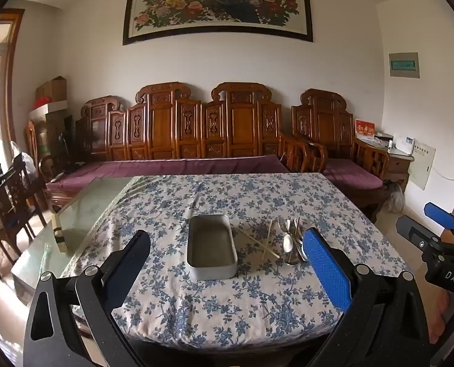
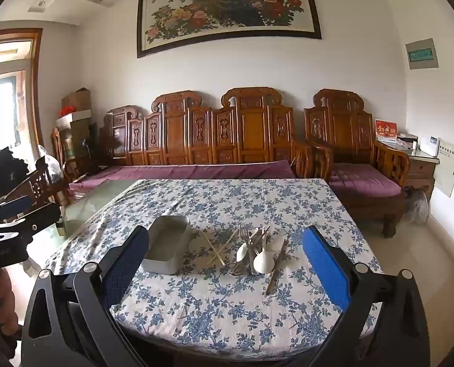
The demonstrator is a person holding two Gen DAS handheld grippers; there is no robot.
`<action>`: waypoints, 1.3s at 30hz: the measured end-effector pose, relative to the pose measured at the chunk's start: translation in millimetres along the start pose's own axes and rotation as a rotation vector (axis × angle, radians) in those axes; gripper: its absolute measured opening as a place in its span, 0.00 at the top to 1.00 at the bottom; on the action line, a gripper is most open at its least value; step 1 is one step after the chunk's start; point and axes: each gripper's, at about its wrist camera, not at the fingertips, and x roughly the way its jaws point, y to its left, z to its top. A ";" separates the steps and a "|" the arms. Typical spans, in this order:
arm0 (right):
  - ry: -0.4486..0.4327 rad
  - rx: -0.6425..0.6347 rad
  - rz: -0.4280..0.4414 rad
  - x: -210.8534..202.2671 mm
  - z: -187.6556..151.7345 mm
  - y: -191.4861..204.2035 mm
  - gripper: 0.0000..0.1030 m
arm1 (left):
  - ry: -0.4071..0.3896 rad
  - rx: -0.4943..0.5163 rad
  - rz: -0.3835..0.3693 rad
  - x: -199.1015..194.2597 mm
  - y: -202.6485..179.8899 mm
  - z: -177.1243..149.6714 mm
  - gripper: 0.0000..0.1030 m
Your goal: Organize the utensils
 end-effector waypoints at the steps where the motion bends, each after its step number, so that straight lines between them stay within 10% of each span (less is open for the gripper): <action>1: 0.001 0.001 0.000 0.0 0.1 0.0 0.02 | 0.001 0.002 0.000 0.1 -0.1 0.0 0.06; 39: -0.004 -0.003 0.000 -0.9 -0.1 1.3 0.02 | -0.010 0.007 -0.017 -5.7 -2.8 7.7 0.06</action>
